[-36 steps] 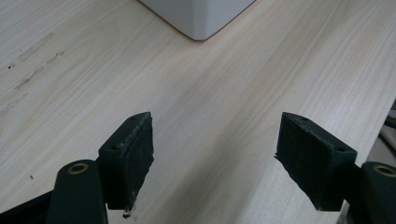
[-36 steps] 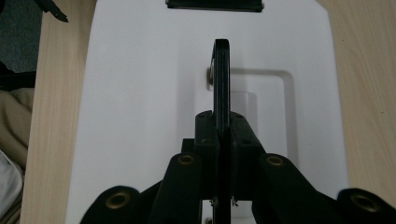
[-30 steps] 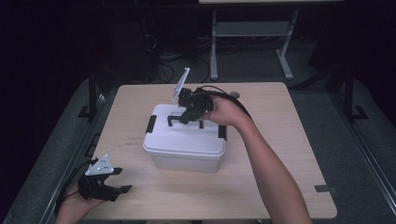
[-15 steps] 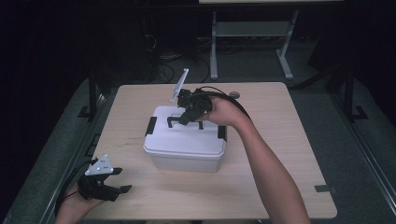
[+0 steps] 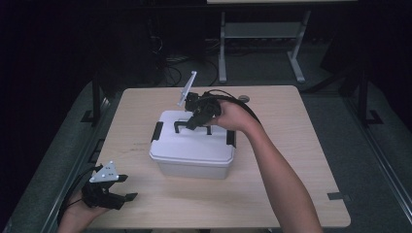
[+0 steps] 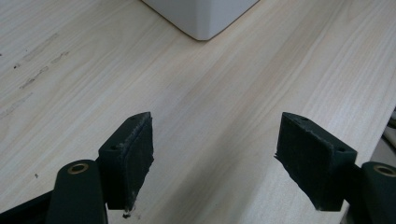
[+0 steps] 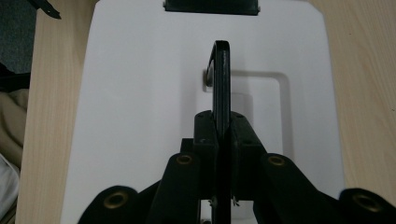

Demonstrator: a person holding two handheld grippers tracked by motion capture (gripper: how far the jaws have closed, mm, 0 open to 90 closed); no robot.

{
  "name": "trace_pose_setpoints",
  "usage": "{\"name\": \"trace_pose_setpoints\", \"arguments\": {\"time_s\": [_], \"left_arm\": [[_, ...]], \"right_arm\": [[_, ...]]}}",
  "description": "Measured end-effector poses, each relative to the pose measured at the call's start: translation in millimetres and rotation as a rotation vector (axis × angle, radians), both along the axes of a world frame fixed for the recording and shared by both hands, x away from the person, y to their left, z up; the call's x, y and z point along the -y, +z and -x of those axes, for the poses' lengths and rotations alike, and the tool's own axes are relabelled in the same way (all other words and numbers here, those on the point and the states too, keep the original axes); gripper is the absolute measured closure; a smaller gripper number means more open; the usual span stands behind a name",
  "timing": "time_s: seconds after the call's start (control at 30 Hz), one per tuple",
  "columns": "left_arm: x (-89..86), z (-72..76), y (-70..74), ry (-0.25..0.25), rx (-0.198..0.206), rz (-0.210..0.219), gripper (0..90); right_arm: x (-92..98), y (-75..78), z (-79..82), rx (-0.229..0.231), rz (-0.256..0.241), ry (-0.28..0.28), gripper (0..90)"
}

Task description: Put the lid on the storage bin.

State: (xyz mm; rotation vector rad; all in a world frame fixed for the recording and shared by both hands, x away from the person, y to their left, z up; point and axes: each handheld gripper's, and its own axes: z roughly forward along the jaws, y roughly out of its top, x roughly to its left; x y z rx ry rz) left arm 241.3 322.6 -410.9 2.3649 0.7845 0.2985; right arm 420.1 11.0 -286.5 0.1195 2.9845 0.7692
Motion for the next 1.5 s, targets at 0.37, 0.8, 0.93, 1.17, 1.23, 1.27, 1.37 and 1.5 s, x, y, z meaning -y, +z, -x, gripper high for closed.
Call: {"name": "trace_pose_setpoints", "arguments": {"time_s": [0.37,0.8,0.93,1.17,1.23,1.27,1.37,1.5], "left_arm": [[0.7,0.2,0.2,-0.002,-0.002,-0.006,27.1],[5.2,0.2,-0.1,-0.012,-0.003,-0.012,27.1],[6.0,0.4,0.0,-0.016,-0.003,-0.016,27.1],[6.9,1.0,1.0,-0.014,0.000,-0.010,27.1],[5.9,0.8,1.1,-0.011,0.000,-0.008,27.1],[5.5,0.9,1.1,-0.011,0.001,-0.007,27.1],[5.1,1.0,1.4,-0.008,0.001,-0.003,27.1],[5.1,1.1,2.5,-0.007,0.005,-0.003,27.0]], "right_arm": [[0.1,0.4,3.4,-0.018,-0.003,0.000,75.6],[5.0,10.4,17.2,-0.012,-0.038,-0.012,58.4],[6.8,10.0,21.9,-0.004,-0.038,-0.014,56.2],[15.9,6.6,26.8,0.011,-0.053,-0.041,51.4],[19.0,6.4,27.4,0.020,-0.058,-0.042,50.8],[20.3,6.1,28.1,0.017,-0.059,-0.050,50.4],[25.0,5.6,28.3,0.009,-0.056,-0.059,49.2],[28.7,7.7,30.2,0.009,-0.050,-0.062,47.4]]}}
